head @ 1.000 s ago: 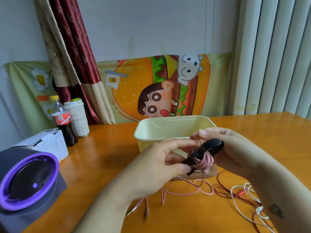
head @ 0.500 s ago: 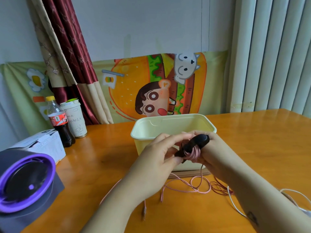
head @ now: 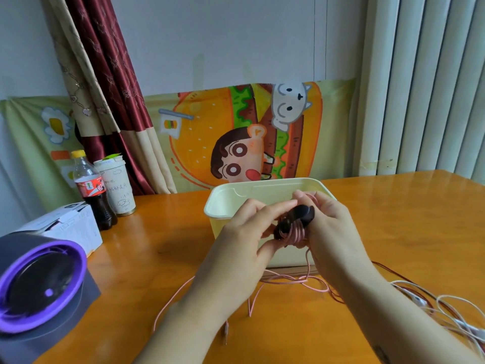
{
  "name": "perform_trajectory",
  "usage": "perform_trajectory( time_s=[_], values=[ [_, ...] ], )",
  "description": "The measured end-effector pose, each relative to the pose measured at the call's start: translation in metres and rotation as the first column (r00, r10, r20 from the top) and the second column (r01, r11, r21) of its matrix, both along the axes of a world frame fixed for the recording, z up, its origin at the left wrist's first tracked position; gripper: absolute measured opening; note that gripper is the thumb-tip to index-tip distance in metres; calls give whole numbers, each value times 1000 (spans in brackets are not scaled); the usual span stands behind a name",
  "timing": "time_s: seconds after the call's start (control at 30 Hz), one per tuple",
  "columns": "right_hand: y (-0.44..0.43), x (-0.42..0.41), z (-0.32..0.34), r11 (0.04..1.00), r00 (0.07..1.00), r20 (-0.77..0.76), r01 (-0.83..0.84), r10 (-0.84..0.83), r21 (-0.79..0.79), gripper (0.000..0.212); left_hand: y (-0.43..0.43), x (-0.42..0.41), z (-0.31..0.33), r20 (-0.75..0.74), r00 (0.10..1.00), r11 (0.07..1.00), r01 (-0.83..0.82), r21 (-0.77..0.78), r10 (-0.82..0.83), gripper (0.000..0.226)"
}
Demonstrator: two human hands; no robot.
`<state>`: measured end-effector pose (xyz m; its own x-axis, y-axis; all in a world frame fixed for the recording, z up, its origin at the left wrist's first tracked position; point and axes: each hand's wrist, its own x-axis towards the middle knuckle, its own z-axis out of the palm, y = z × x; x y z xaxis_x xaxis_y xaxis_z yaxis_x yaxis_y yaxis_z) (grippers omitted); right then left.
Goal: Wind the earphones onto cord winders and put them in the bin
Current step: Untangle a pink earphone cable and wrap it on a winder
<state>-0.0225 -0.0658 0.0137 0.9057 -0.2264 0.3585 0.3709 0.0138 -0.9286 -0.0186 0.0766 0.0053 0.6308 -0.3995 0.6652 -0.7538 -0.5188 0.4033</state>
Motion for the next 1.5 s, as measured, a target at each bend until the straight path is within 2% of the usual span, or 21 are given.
perform_trajectory(
  time_s=[0.2, 0.3, 0.37, 0.47, 0.53, 0.6, 0.67, 0.73, 0.8, 0.9, 1.03, 1.13, 1.23, 1.37, 1.5],
  values=[
    [1, -9, 11, 1000, 982, 191, 8, -4, -19, 26, 0, -4, 4, 18, 1000, 994, 7, -105, -5, 74],
    [-3, -8, 11, 999, 974, 224, -32, 40, -39, 27, 2, -3, 4, 61, 998, 991, 29, -128, -21, 74],
    [-4, -5, 8, 994, 978, 181, -103, 107, -34, 26, 1, -4, 4, 103, 994, 991, 56, -120, -44, 70],
    [-7, 1, 1, 956, 960, 13, -279, 279, 95, 24, 0, -4, 4, 116, 989, 985, 104, -139, -88, 61],
    [-8, 5, -1, 922, 927, -59, -357, 369, 150, 16, -1, -4, 5, 76, 992, 970, 113, -216, -98, 51],
    [-9, 8, -4, 905, 906, -95, -396, 413, 154, 29, -4, -8, 11, 5, 995, 939, 93, -331, -97, 32],
    [-8, 10, -8, 928, 918, -140, -371, 372, 35, 37, -5, -9, 16, -111, 984, 883, 74, -464, -141, 23],
    [-6, 10, -12, 930, 953, -160, -291, 259, -224, 32, -1, -5, 17, -234, 929, 788, 88, -610, -285, 27],
    [-2, 9, -15, 852, 977, -121, -213, 176, -478, 28, 5, 2, 15, -290, 897, 729, 50, -683, -333, 30],
    [4, 2, -12, 740, 985, -44, -152, 164, -655, 24, 15, 11, 9, -367, 891, 700, -82, -709, -267, 31],
    [2, -5, -2, 692, 992, 19, -74, 126, -718, 17, 22, 16, 6, -480, 850, 722, -191, -665, -217, 35],
    [-4, -6, 2, 663, 995, 58, -12, 85, -749, 17, 23, 13, 10, -549, 782, 707, -208, -676, -295, 22],
    [-7, -6, 6, 639, 994, 76, 9, 77, -769, 17, 23, 12, 11, -586, 722, 672, -230, -704, -367, 20],
    [-6, -11, 11, 570, 988, 104, 20, 116, -821, 19, 21, 16, 6, -628, 724, 742, -247, -623, -286, 20],
    [-15, -13, 19, 626, 988, 127, 47, 84, -778, 14, 21, 16, 3, -680, 679, 818, -205, -537, -276, 35]
  ],
)
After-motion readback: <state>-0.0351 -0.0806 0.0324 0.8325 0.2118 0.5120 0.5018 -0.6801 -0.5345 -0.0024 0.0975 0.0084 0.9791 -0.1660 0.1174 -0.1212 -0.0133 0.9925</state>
